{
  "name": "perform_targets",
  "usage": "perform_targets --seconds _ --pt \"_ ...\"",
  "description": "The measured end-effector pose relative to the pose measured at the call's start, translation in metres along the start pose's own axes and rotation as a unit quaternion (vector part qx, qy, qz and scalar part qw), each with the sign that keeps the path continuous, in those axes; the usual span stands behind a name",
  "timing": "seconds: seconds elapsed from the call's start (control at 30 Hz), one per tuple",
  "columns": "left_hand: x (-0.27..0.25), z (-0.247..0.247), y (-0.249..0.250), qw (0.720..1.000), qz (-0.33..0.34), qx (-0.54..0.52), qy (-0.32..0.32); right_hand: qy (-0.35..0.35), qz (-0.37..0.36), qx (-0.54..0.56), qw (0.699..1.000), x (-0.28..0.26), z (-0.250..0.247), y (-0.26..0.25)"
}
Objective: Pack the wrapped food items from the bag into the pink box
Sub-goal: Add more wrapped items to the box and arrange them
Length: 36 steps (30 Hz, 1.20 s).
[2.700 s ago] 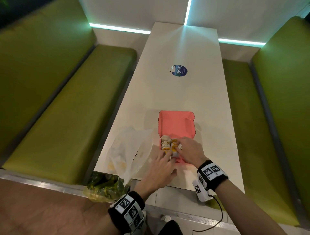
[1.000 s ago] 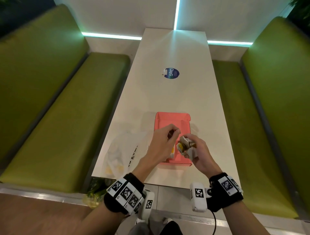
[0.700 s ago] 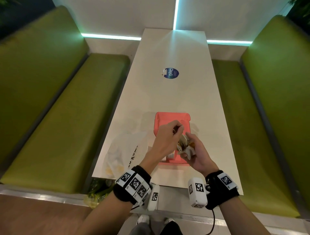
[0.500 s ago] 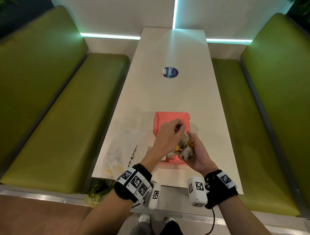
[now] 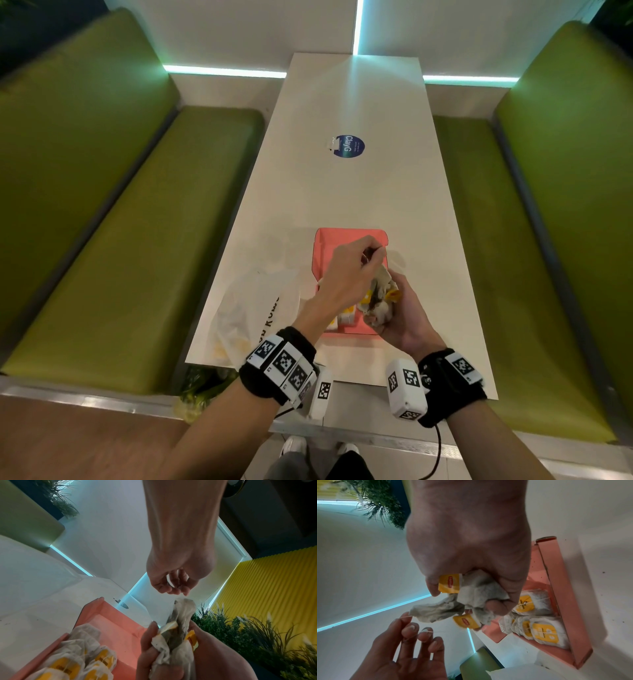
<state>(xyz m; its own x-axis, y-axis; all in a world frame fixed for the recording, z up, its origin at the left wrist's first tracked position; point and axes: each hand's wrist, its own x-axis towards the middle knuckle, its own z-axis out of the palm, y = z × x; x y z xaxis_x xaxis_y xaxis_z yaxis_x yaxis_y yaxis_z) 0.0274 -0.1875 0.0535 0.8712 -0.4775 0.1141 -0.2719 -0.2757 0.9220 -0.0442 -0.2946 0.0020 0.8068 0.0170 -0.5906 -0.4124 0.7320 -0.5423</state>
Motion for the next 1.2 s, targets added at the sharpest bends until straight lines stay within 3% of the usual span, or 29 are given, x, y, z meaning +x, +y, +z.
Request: perform_targets --seconds 0.27,0.47,0.57,0.7,0.83,0.97,1.1,1.2 --pt "-0.003 -0.005 0.000 1.000 -0.001 -0.007 0.011 0.014 0.000 -0.011 1.000 0.005 -0.007 -0.002" --pt "-0.012 -0.023 -0.003 0.999 0.016 0.005 0.028 0.063 -0.062 -0.062 0.994 0.012 -0.012 -0.005" --pt "-0.014 -0.034 -0.007 1.000 -0.011 -0.014 0.025 0.071 -0.144 -0.165 0.973 0.003 -0.007 -0.010" --pt "-0.022 -0.045 -0.004 0.998 -0.028 -0.059 0.017 0.018 -0.238 -0.283 0.929 -0.012 0.007 -0.012" --pt "-0.027 -0.053 -0.005 0.997 -0.029 -0.064 0.013 -0.048 -0.282 -0.329 0.900 -0.021 0.029 -0.006" --pt "-0.030 -0.057 -0.005 0.997 -0.028 -0.075 0.020 -0.025 -0.351 -0.354 0.867 -0.019 0.040 -0.002" --pt "-0.029 -0.065 -0.009 0.995 -0.047 -0.087 0.012 -0.018 -0.352 -0.355 0.866 -0.020 0.039 -0.002" --pt "-0.024 -0.072 -0.024 0.997 -0.068 0.000 0.020 -0.013 -0.332 -0.344 0.878 -0.025 0.040 -0.004"
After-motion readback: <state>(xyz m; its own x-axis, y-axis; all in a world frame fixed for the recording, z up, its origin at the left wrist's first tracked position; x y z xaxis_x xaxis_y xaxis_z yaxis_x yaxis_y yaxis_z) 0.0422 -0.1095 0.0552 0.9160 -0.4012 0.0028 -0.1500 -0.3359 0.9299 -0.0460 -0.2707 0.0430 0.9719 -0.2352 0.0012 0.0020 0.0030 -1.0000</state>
